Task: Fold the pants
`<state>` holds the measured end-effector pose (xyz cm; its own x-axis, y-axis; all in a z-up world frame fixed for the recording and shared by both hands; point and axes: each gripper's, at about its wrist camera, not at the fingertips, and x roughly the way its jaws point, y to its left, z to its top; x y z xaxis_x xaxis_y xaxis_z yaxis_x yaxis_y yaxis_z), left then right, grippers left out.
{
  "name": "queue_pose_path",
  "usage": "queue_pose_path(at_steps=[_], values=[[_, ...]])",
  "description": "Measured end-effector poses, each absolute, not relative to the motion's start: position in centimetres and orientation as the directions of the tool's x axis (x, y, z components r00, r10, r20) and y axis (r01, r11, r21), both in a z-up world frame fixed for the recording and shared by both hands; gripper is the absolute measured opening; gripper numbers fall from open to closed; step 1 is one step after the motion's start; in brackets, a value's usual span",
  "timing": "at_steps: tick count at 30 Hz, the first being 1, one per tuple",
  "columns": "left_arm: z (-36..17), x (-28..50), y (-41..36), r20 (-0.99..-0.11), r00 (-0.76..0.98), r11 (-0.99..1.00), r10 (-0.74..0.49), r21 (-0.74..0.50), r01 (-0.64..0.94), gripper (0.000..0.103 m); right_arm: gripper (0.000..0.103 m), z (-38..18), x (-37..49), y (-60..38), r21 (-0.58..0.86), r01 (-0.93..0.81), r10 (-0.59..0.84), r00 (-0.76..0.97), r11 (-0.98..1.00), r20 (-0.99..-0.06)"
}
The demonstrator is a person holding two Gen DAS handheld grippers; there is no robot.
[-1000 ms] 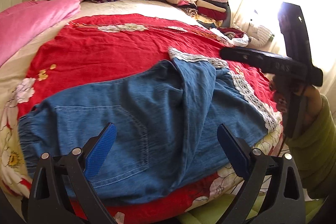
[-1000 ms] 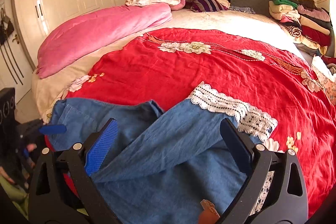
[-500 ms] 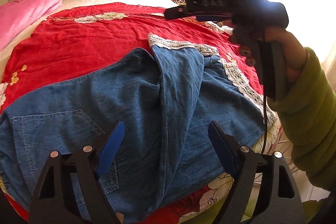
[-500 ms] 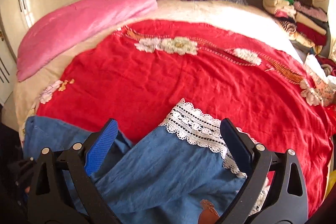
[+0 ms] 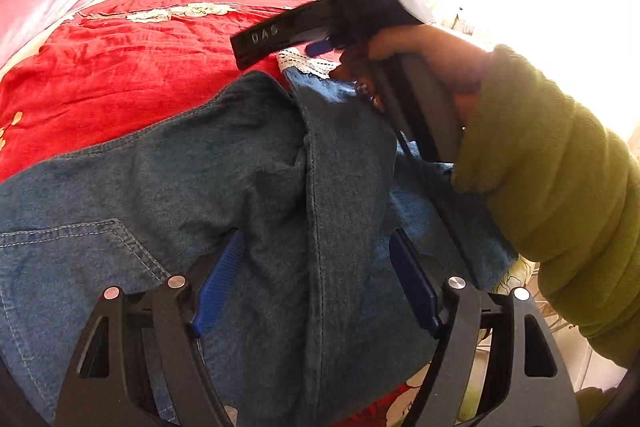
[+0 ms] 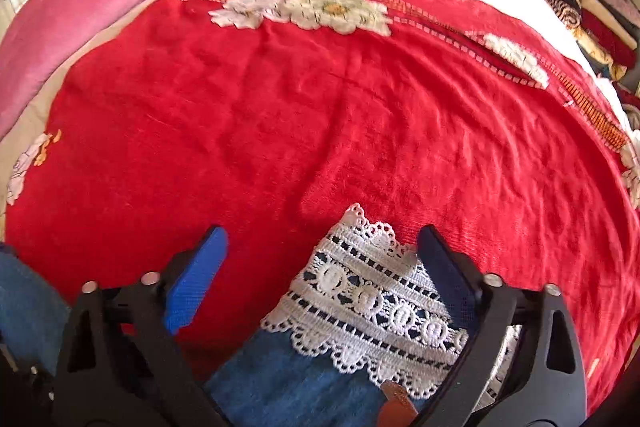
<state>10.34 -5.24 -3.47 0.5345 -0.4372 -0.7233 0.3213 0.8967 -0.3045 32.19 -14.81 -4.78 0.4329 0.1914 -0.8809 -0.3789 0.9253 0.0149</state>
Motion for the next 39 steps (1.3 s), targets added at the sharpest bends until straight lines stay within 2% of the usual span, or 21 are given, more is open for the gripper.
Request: queue_pose_path(at_steps=[1, 2, 3, 4, 6, 11, 17, 20, 22, 27, 39], values=[[-3.5, 10.4, -5.2, -0.723, 0.533, 0.896, -0.439, -0.307, 0.321, 0.073, 0.056, -5.1, 32.4, -15.1, 0.028, -0.376, 0.200, 0.427, 0.926, -0.882], [-3.5, 10.3, -5.2, -0.722, 0.532, 0.895, -0.442, -0.309, 0.322, 0.073, 0.046, -5.1, 32.4, -15.4, 0.033, -0.375, 0.206, 0.432, 0.927, -0.878], [-3.6, 10.3, -5.2, -0.722, 0.533, 0.895, -0.442, -0.309, 0.323, 0.072, 0.023, -4.9, 32.4, -15.9, 0.034, -0.379, 0.214, 0.444, 0.925, -0.870], [-3.6, 10.4, -5.3, -0.723, 0.534, 0.896, -0.439, -0.306, 0.323, 0.071, 0.016, -4.5, 32.3, -16.3, 0.044, -0.386, 0.229, 0.449, 0.921, -0.863], [-3.6, 10.3, -5.2, -0.720, 0.536, 0.895, -0.441, -0.306, 0.325, 0.071, 0.010, -3.4, 31.7, -17.2, 0.069, -0.393, 0.265, 0.471, 0.917, -0.842], [-3.5, 10.1, -5.1, -0.715, 0.543, 0.895, -0.441, -0.305, 0.326, 0.070, 0.008, -0.5, 30.0, -19.7, 0.098, -0.384, 0.306, 0.529, 0.918, -0.791], [-3.3, 10.4, -5.1, -0.709, 0.559, 0.900, -0.430, -0.286, 0.329, 0.054, 0.008, 2.7, 28.1, -22.8, 0.135, -0.356, 0.335, 0.591, 0.925, -0.734], [-3.0, 10.3, -5.4, -0.702, 0.567, 0.898, -0.431, -0.268, 0.350, 0.035, 0.008, 4.3, 26.5, -24.4, 0.148, -0.351, 0.348, 0.620, 0.924, -0.703], [-2.9, 10.3, -5.7, -0.698, 0.563, 0.890, -0.443, -0.270, 0.366, 0.018, 0.008, 4.7, 25.7, -25.3, 0.155, -0.346, 0.352, 0.631, 0.925, -0.691], [-2.2, 9.3, -6.3, -0.686, 0.584, 0.889, -0.434, -0.219, 0.402, 0.006, 0.008, 5.8, 22.5, -27.7, 0.174, -0.334, 0.361, 0.656, 0.927, -0.663], [-0.9, 6.3, -5.9, -0.673, 0.608, 0.878, -0.421, -0.136, 0.458, 0.003, 0.008, 4.9, 13.0, -34.4, 0.287, -0.235, 0.369, 0.670, 0.929, -0.644]])
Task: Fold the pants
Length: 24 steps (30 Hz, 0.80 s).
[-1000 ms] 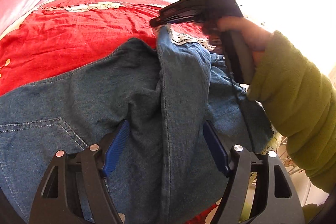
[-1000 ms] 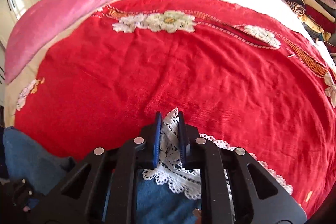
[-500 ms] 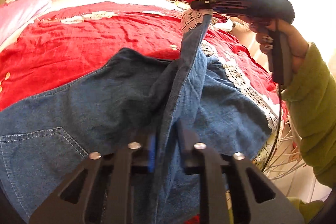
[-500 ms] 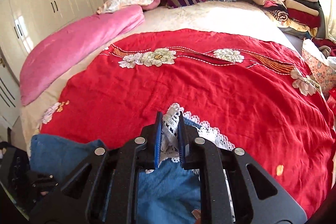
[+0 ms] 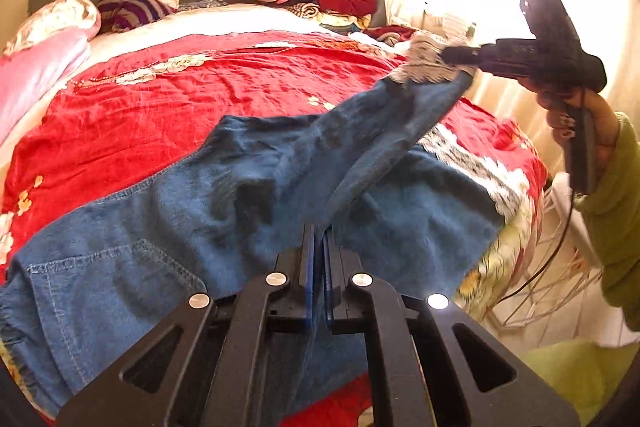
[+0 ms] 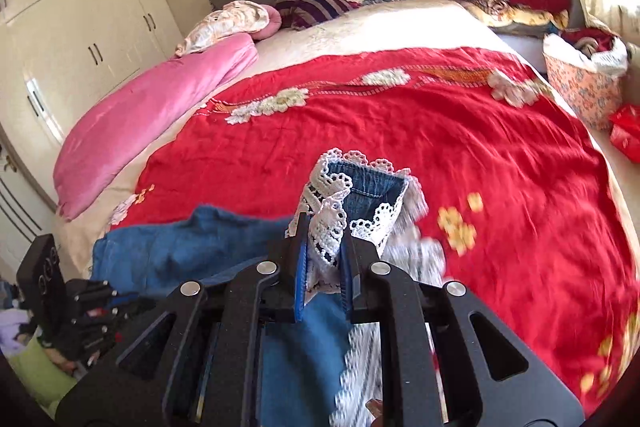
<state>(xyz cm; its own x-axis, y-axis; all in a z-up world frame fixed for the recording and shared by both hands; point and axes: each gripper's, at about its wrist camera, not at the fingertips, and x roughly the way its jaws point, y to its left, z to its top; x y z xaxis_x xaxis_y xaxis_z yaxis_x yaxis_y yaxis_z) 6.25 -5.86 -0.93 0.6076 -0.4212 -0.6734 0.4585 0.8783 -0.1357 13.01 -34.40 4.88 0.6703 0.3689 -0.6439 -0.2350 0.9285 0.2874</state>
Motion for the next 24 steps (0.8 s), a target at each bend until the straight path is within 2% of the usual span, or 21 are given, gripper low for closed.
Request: queue_pose_path(at_steps=[11, 15, 24], values=[[-2.4, 3.8, -6.2, -0.701, 0.590, 0.868, -0.400, -0.084, 0.489, 0.003, 0.015, -0.3, 7.3, -37.4, 0.322, -0.150, 0.347, 0.575, 0.935, -0.741], [-2.5, 3.7, -6.6, -0.707, 0.582, 0.862, -0.402, -0.076, 0.502, 0.003, 0.037, -1.3, 6.3, -38.4, 0.334, -0.112, 0.337, 0.561, 0.936, -0.756], [-3.5, 3.9, -7.4, -0.734, 0.566, 0.860, -0.375, -0.048, 0.508, 0.003, 0.037, -2.3, 4.5, -39.5, 0.336, -0.115, 0.344, 0.535, 0.935, -0.772]])
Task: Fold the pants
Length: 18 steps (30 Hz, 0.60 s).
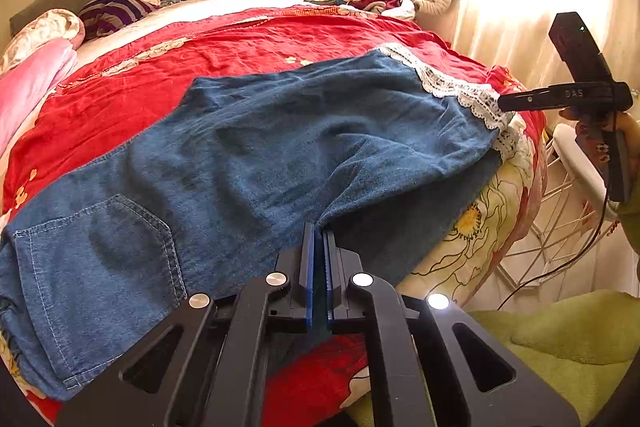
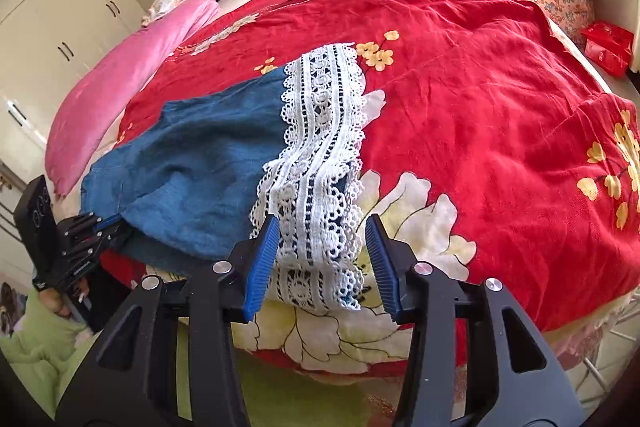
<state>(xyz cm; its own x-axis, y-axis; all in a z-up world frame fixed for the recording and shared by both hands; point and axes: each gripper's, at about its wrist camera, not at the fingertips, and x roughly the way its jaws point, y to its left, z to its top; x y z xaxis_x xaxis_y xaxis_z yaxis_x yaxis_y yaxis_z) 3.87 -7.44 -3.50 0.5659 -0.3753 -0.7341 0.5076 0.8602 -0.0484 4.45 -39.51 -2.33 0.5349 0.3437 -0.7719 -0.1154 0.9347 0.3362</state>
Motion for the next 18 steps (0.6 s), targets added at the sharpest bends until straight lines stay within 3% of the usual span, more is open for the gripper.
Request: queue_pose_path(at_steps=[3, 4, 13, 18], values=[[-3.6, 3.3, -8.3, -0.749, 0.578, 0.853, -0.323, 0.035, 0.521, 0.002, 0.010, -2.7, 4.5, -39.3, 0.327, -0.137, 0.350, 0.520, 0.935, -0.779], [-3.5, 3.2, -8.4, -0.748, 0.581, 0.850, -0.322, 0.042, 0.524, 0.002, 0.006, -2.7, 4.5, -39.1, 0.318, -0.147, 0.347, 0.518, 0.936, -0.782], [-2.4, 1.5, -7.7, -0.742, 0.571, 0.825, -0.351, 0.043, 0.563, 0.002, 0.005, -1.9, 3.1, -39.2, 0.256, -0.195, 0.321, 0.509, 0.947, -0.799], [-4.1, 1.7, -8.1, -0.786, 0.512, 0.814, -0.347, 0.019, 0.581, 0.003, 0.018, -2.4, 3.0, -38.7, 0.175, -0.172, 0.239, 0.496, 0.969, -0.835]])
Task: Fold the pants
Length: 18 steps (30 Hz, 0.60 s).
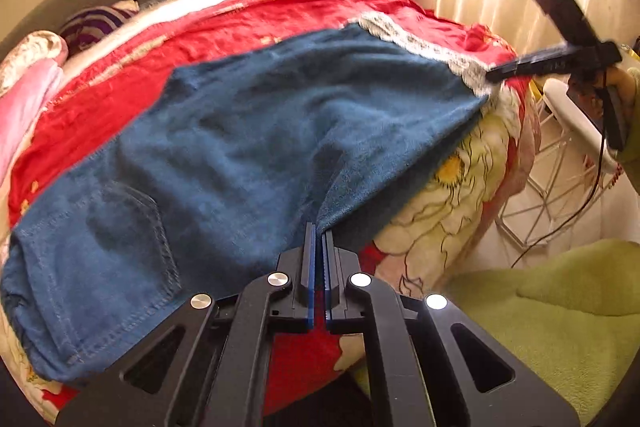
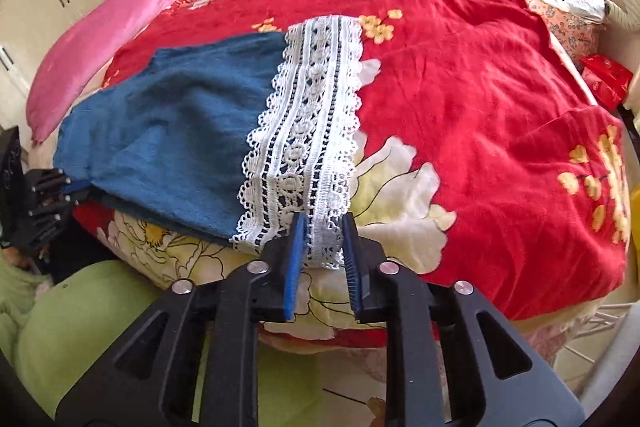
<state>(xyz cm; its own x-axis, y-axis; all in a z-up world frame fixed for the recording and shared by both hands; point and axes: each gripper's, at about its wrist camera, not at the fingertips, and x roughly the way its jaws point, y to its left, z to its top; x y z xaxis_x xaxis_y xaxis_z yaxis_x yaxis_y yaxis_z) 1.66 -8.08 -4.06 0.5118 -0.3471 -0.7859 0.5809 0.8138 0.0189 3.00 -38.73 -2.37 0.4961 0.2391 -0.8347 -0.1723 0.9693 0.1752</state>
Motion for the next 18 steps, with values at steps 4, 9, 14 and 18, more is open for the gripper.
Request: queue_pose_path(at_steps=[4, 9, 14, 18], values=[[-3.9, 1.4, -8.0, -0.783, 0.508, 0.812, -0.358, 0.007, 0.584, 0.003, 0.029, 2.3, 1.3, -36.4, -0.037, -0.263, 0.152, 0.661, 0.964, -0.735], [-2.6, 0.7, -6.4, -0.759, 0.503, 0.819, -0.413, -0.068, 0.570, 0.035, 0.029, 1.6, 0.4, -28.6, -0.051, -0.561, 0.350, 0.582, 0.826, -0.734], [-0.6, 0.1, -1.9, -0.718, 0.570, 0.878, -0.400, -0.120, 0.464, 0.044, 0.029, -2.3, 1.3, -23.5, -0.068, -0.691, 0.371, 0.466, 0.719, -0.803], [0.6, 0.3, 4.5, -0.699, 0.673, 0.969, -0.242, -0.141, 0.202, 0.056, 0.029, -3.6, 1.9, -22.7, -0.083, -0.718, 0.355, 0.437, 0.691, -0.826]])
